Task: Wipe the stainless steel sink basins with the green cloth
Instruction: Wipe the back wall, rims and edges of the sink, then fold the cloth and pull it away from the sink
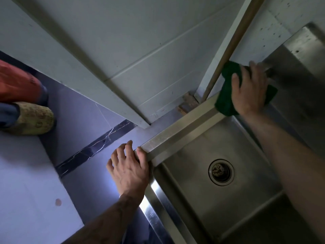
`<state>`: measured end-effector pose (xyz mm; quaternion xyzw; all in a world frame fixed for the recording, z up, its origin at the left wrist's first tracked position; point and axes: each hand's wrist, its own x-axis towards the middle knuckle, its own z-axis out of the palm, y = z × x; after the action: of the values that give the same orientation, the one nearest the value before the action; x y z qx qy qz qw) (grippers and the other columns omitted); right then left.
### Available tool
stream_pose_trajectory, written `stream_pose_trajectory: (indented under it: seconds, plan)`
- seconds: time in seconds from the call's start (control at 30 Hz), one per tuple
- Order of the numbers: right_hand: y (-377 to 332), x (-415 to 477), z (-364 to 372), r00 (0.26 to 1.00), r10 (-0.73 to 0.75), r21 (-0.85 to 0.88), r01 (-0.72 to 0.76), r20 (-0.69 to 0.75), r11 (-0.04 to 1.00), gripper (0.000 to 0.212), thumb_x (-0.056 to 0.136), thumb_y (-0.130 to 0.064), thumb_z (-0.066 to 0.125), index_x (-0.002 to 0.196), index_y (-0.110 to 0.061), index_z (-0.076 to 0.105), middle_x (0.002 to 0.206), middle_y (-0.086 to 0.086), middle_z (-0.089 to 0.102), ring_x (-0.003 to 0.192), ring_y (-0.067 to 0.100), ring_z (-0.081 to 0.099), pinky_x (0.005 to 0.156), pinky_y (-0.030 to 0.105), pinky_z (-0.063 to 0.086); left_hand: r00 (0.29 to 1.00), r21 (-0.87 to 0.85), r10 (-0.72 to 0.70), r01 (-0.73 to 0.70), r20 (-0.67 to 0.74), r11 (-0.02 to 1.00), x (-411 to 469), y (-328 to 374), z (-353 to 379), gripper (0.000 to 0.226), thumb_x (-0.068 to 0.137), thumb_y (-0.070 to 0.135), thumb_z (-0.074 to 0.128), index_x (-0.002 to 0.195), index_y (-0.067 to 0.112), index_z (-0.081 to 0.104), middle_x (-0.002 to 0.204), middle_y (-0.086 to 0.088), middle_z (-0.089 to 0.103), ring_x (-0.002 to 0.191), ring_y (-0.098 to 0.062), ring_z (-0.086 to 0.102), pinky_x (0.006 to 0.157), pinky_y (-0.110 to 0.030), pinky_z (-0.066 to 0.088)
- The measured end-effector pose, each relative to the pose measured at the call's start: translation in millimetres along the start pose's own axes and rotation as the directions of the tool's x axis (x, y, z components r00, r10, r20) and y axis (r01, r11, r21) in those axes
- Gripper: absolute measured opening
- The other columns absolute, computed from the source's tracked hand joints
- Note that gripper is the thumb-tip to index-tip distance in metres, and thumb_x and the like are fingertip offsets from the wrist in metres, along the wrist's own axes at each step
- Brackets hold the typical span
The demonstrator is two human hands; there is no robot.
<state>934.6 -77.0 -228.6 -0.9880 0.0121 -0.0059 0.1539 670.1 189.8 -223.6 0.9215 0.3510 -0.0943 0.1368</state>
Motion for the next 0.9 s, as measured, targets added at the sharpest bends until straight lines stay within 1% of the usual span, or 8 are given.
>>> stream_pose_trajectory:
  seconds: [0.33,0.43,0.53,0.57,0.63,0.73,0.8,0.9]
  plan:
    - [-113,-145,44,0.991,-0.128,0.062,0.126,0.032,0.99,0.058,0.11,-0.049,0.028,0.154,-0.017,0.049,0.17,0.01,0.03,0.159,0.028,0.022,0.13,0.044,0.008,0.999,-0.072,0.006,-0.009,-0.033,0.997,2,-3,5,0.056,0.102,0.044,0.03,0.136,0.016,0.064,0.13,-0.009,0.067,0.123,-0.036,0.056,0.106,-0.051,0.041]
    - [-145,-190,53,0.987,-0.159,0.133,0.156,0.01,0.979,0.06,0.111,-0.046,0.025,0.157,-0.013,0.045,0.17,0.011,0.03,0.16,0.028,0.023,0.129,0.047,0.019,1.0,-0.117,0.01,-0.012,-0.018,0.993,4,-4,4,0.059,0.101,0.044,0.027,0.137,0.017,0.066,0.132,-0.008,0.067,0.124,-0.035,0.056,0.105,-0.051,0.04]
    - [-158,-214,54,0.984,-0.17,0.284,0.15,0.047,0.947,0.057,0.108,-0.035,0.027,0.16,-0.015,0.04,0.173,0.007,0.022,0.162,0.021,0.013,0.131,0.044,0.013,1.0,-0.196,0.03,-0.028,0.008,0.98,3,-6,0,0.062,0.101,0.044,0.024,0.137,0.017,0.066,0.133,-0.008,0.067,0.126,-0.035,0.056,0.106,-0.051,0.04]
    - [-158,-219,52,0.984,-0.16,0.311,0.129,0.074,0.941,0.056,0.107,-0.032,0.029,0.159,-0.018,0.04,0.174,0.005,0.02,0.162,0.018,0.01,0.132,0.042,0.009,0.999,-0.221,0.048,-0.043,0.016,0.974,3,-9,-1,0.061,0.102,0.044,0.025,0.137,0.017,0.066,0.134,-0.008,0.067,0.126,-0.034,0.055,0.107,-0.05,0.039]
    - [-154,-231,46,0.991,-0.097,0.24,0.071,0.097,0.968,0.053,0.108,-0.035,0.03,0.159,-0.023,0.04,0.174,0.005,0.019,0.162,0.02,0.01,0.131,0.041,0.009,0.992,-0.25,0.117,-0.103,0.042,0.963,3,-16,-5,0.056,0.104,0.042,0.028,0.14,0.018,0.064,0.136,-0.006,0.066,0.128,-0.032,0.053,0.108,-0.049,0.039]
    - [-164,-252,45,0.999,0.032,0.184,-0.04,0.042,0.982,0.049,0.113,-0.037,0.035,0.158,-0.021,0.044,0.167,0.011,0.03,0.156,0.026,0.028,0.126,0.043,0.026,0.956,-0.303,0.269,-0.223,0.118,0.927,6,-35,-10,0.055,0.107,0.043,0.027,0.145,0.018,0.058,0.139,-0.003,0.063,0.128,-0.026,0.049,0.112,-0.046,0.039]
    - [-185,-269,48,0.993,0.115,0.223,-0.117,0.024,0.968,0.045,0.112,-0.032,0.041,0.154,-0.019,0.05,0.158,0.012,0.042,0.145,0.026,0.04,0.119,0.042,0.037,0.923,-0.364,0.352,-0.277,0.159,0.889,9,-48,-16,0.059,0.107,0.046,0.023,0.149,0.019,0.054,0.141,-0.001,0.061,0.131,-0.023,0.048,0.115,-0.044,0.038]
    - [-206,-283,46,0.979,0.204,0.31,-0.191,-0.01,0.931,0.037,0.109,-0.026,0.052,0.144,-0.019,0.062,0.135,0.01,0.058,0.121,0.024,0.054,0.105,0.033,0.042,0.865,-0.419,0.456,-0.343,0.207,0.841,19,-64,-26,0.052,0.111,0.041,0.027,0.151,0.02,0.052,0.145,0.001,0.059,0.134,-0.022,0.049,0.119,-0.04,0.032]
